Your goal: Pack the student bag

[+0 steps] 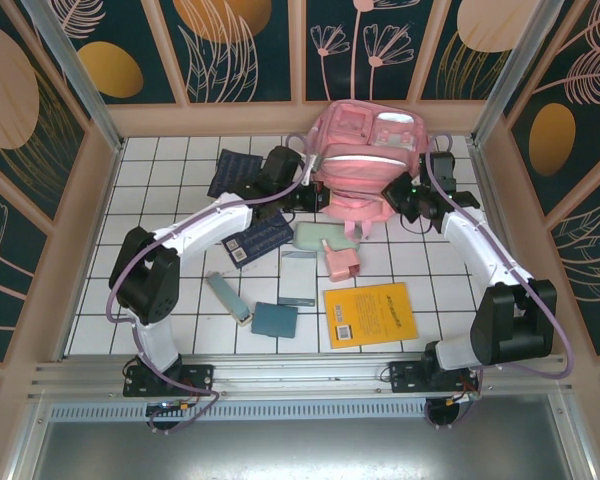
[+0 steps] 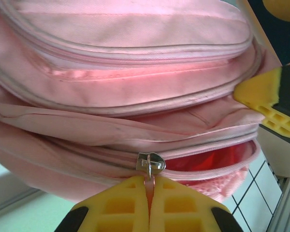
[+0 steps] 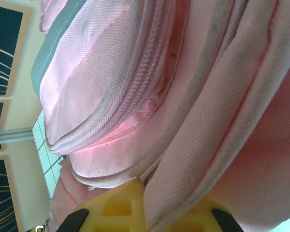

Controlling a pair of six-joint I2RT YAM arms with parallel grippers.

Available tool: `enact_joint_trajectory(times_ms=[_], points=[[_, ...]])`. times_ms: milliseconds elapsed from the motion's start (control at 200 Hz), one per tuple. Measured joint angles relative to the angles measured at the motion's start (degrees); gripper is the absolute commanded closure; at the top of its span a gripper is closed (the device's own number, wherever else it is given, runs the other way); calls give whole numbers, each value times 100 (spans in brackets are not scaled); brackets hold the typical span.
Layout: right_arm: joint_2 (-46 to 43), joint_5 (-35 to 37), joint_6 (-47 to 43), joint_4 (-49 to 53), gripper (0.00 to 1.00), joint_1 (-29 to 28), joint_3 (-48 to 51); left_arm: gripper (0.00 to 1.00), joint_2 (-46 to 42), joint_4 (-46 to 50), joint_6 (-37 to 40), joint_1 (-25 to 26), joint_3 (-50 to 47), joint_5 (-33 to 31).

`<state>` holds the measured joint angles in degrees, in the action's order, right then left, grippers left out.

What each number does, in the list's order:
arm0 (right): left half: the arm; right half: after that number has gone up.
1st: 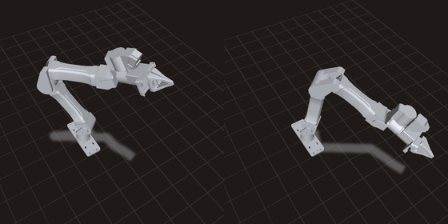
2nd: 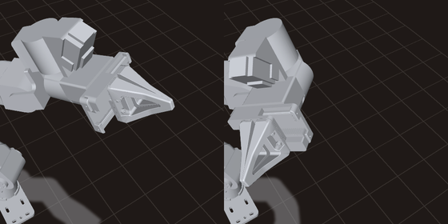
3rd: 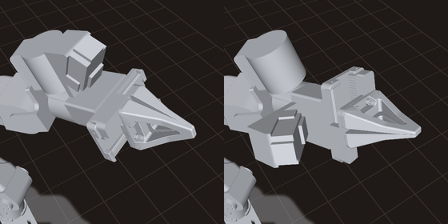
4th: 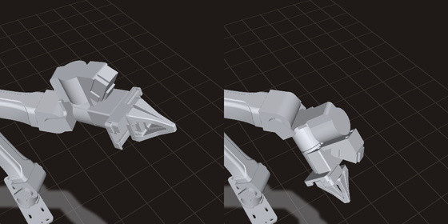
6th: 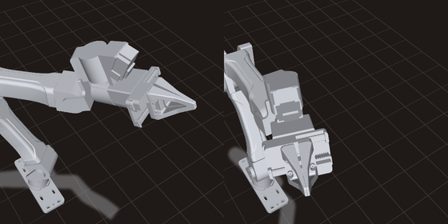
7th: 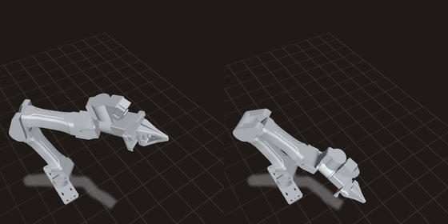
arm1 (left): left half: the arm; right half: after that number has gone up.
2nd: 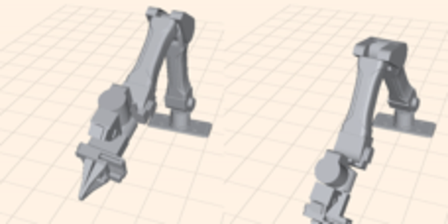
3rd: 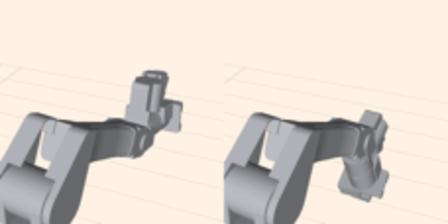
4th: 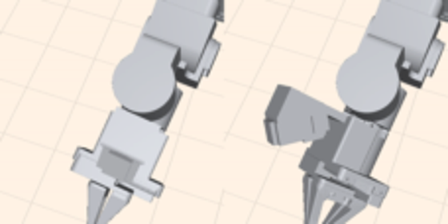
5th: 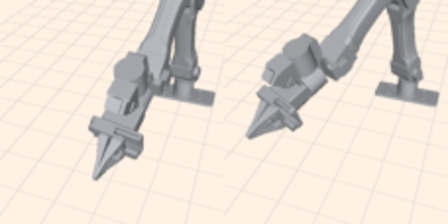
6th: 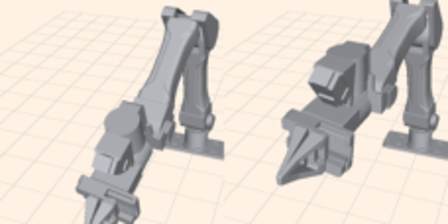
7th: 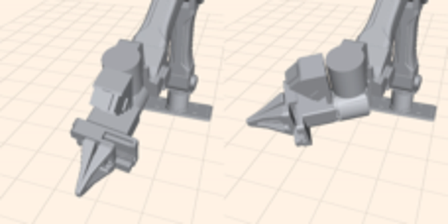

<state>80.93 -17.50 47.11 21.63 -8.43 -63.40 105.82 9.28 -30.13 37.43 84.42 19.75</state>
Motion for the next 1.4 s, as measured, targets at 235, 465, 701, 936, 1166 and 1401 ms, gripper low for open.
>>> enact_joint_trajectory(times_ms=[235,465,701,936,1166,1401], points=[[-9,2,-271,24,100,61,-13,94,323,-4,11,-210,216,223],[-52,2,-382,52,100,101,-13,94,483,-31,9,-341,229,396],[-127,0,-422,52,100,192,-13,94,483,-160,11,-380,212,476],[-223,-15,-444,52,100,214,-13,95,490,-260,9,-472,181,579],[-258,-17,-474,96,100,247,-13,100,636,-308,9,-509,208,695],[-236,-184,-481,70,100,332,-13,100,599,-463,-90,-529,122,828]])
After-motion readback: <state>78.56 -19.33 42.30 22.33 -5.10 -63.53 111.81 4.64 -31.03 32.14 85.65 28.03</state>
